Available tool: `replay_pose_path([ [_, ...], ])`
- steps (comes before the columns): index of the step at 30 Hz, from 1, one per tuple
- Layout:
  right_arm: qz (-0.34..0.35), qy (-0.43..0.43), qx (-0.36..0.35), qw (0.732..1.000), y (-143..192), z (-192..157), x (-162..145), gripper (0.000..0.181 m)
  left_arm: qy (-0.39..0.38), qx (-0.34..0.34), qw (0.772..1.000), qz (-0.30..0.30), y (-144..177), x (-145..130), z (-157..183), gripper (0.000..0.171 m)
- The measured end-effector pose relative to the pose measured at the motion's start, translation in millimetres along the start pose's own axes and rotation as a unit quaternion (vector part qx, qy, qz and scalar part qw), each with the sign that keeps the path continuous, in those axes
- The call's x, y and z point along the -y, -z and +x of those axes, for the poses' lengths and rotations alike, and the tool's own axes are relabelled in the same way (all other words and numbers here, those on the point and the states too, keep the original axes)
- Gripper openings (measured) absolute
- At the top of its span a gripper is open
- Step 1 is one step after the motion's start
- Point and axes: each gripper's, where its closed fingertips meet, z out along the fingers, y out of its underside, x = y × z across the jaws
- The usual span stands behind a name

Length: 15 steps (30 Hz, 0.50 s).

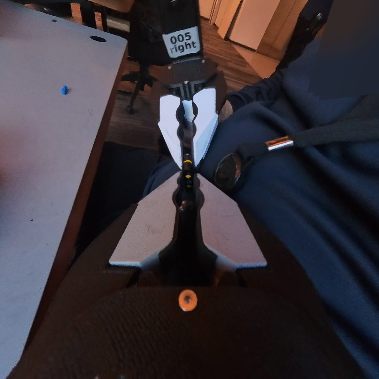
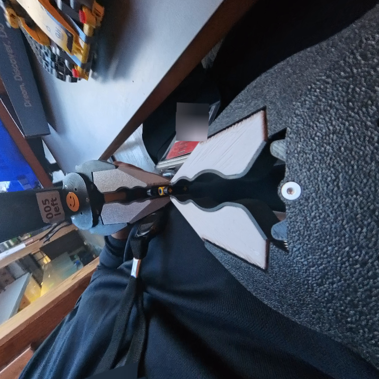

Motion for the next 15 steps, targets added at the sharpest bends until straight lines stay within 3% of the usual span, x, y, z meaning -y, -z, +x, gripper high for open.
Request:
replay_pose_path([
  [6,0.002,-0.014,0.015,1.0,-2.6,1.4,-0.2,0.007,0.036,-0.015,0.998,0.042,3.6,4.6,-1.5,0.006],
  [15,-0.005,-0.002,0.018,1.0,-3.9,-0.8,-0.3,0.007,0.035,-0.029,0.998,0.043,4.0,5.3,1.1,0.005],
])
